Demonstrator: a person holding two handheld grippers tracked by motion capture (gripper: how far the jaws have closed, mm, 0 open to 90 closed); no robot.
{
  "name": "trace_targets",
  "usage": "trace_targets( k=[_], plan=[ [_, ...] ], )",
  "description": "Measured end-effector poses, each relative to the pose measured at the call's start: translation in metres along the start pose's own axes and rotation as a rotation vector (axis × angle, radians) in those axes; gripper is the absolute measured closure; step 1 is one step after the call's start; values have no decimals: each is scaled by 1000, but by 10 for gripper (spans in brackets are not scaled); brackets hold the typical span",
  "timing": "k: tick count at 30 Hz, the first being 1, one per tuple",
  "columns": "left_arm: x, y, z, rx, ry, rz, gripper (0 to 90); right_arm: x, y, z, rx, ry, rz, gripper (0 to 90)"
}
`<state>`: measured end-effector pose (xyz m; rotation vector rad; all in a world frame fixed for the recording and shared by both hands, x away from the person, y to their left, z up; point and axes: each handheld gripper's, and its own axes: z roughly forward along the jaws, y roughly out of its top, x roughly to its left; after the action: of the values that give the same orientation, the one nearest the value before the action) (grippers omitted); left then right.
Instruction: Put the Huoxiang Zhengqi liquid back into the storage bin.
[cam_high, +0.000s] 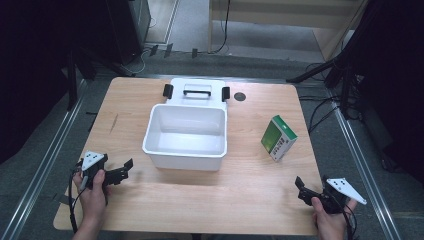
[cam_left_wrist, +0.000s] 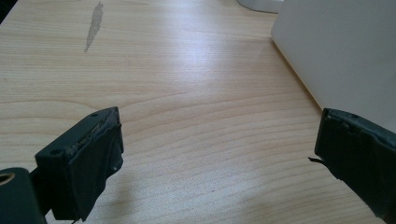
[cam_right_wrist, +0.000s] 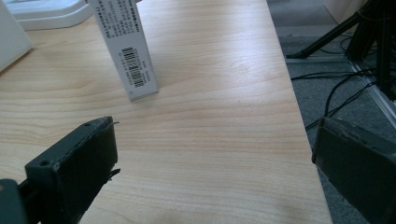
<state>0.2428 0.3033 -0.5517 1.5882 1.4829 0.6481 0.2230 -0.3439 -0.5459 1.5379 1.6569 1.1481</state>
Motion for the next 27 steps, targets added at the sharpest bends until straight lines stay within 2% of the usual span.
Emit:
trace_targets(
  k=[5,10,13,14,15,17,18,19,22,26,27],
  plan=[
    [0,0,0,-2,0,0,21,0,0,0,0,2,-14,0],
    [0,0,0,-2,1,2,21,-1,3,-3,-2,1,-5,0],
    [0,0,0,1,2,5,21,-2,7,-6,9,-9,-24,0],
    [-1,0,0,2,1,7,21,-2,10,-8,20,-7,-52,0],
    [-1,0,0,2,1,12,21,-2,10,-8,20,-7,-52,0],
    [-1,0,0,2,2,11,21,0,13,-11,41,18,-88,0],
    [-1,0,0,0,2,10,21,0,13,-11,41,18,-88,0],
    [-1,0,0,-1,2,5,21,1,17,-12,52,21,-110,0],
    [0,0,0,-2,2,2,21,3,24,-13,55,26,-125,0],
    [0,0,0,-3,1,2,21,9,44,-16,74,66,-173,0],
    [0,0,0,-3,1,1,21,9,44,-16,74,66,-173,0]
  ],
)
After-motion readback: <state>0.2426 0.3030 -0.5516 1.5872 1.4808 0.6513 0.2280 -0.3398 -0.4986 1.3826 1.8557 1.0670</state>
